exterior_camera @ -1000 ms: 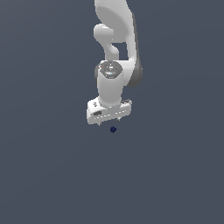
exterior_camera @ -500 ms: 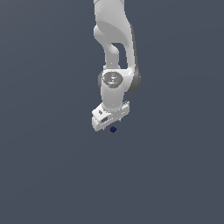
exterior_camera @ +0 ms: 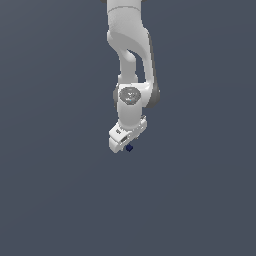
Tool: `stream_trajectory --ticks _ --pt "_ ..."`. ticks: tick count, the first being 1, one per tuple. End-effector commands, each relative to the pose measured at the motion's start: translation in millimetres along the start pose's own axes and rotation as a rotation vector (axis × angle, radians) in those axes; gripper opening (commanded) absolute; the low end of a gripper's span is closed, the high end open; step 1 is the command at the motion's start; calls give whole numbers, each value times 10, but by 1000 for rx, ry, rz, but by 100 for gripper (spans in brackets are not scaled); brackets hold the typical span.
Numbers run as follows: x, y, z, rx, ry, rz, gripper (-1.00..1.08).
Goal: Pick up the object and move it to a goal position.
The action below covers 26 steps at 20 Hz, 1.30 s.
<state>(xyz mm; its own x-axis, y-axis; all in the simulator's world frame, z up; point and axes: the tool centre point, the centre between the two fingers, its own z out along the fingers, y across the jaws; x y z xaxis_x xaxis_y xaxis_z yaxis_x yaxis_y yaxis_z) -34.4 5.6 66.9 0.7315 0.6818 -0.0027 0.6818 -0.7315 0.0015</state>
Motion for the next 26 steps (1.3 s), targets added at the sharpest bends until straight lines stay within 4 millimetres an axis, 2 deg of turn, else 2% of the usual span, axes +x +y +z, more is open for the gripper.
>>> stream_trajectory --ticks 1,9,18,23,24,26 --pt "-1 -15 26 1 2 -19 100" --pt "-3 -20 85 2 2 -22 100" --pt "-9 -29 469 2 2 -25 100" --pt "-3 -23 538 1 3 -26 100" --pt "-3 -23 538 1 3 -26 -100" --pt "-3 -23 538 1 3 -26 -100"
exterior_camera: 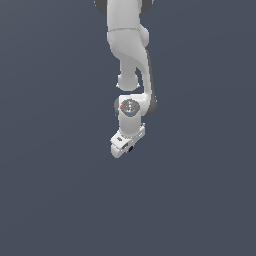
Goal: Pick up the object and move it to a goal position.
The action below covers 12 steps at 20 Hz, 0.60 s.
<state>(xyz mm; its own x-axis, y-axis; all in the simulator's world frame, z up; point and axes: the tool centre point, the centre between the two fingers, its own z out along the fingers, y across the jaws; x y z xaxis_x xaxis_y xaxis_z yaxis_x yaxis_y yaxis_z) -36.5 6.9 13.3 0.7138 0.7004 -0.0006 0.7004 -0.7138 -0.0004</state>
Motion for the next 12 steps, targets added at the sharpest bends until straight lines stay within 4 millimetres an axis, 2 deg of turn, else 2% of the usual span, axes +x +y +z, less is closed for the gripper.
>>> stream_trajectory --ticks 1,12 --pt "3 1 2 0 0 0 -100" --pt "16 -9 -44 0 0 0 -100"
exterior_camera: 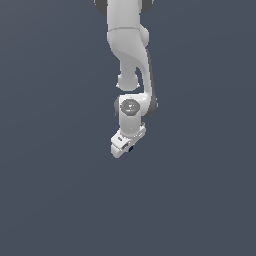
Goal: Pick up the object and move it to a goal position.
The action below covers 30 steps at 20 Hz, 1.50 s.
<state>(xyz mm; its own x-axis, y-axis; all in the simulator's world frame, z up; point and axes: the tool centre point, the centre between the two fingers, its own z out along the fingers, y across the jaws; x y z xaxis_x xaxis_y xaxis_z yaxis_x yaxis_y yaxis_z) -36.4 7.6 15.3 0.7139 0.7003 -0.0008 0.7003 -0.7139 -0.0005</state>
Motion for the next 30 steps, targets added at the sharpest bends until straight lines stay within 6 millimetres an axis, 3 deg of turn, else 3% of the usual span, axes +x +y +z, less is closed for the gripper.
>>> stream_trajectory --ticks 1,6,12,30 --pt "17 -10 -49 -1 1 0 -100" --pt "83 -60 -264 -1 0 0 -100" --pt "223 -166 -715 -1 0 -1 -100" --pt "842 -596 -2639 -1 0 -2 -100"
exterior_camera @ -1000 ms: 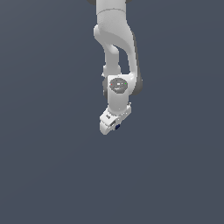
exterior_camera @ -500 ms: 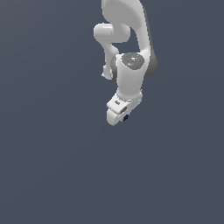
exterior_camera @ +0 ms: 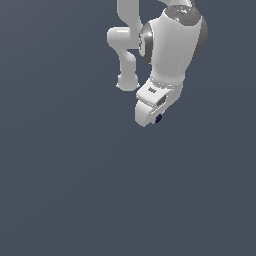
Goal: Pick up the object and move it to a goal position.
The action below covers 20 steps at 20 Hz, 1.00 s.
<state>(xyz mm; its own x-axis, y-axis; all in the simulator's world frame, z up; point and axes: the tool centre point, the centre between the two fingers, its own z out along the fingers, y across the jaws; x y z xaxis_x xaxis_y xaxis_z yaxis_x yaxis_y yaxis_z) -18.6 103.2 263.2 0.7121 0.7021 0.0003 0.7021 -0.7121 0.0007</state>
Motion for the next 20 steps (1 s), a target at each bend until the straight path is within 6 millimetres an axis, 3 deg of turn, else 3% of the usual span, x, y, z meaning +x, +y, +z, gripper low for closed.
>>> stream_trajectory --ticks 1,10,20 --pt "81 -56 -264 1 0 0 -100" --pt "364 -208 -1068 1 0 1 -100" --pt "530 -273 -1493 1 0 2 -100"
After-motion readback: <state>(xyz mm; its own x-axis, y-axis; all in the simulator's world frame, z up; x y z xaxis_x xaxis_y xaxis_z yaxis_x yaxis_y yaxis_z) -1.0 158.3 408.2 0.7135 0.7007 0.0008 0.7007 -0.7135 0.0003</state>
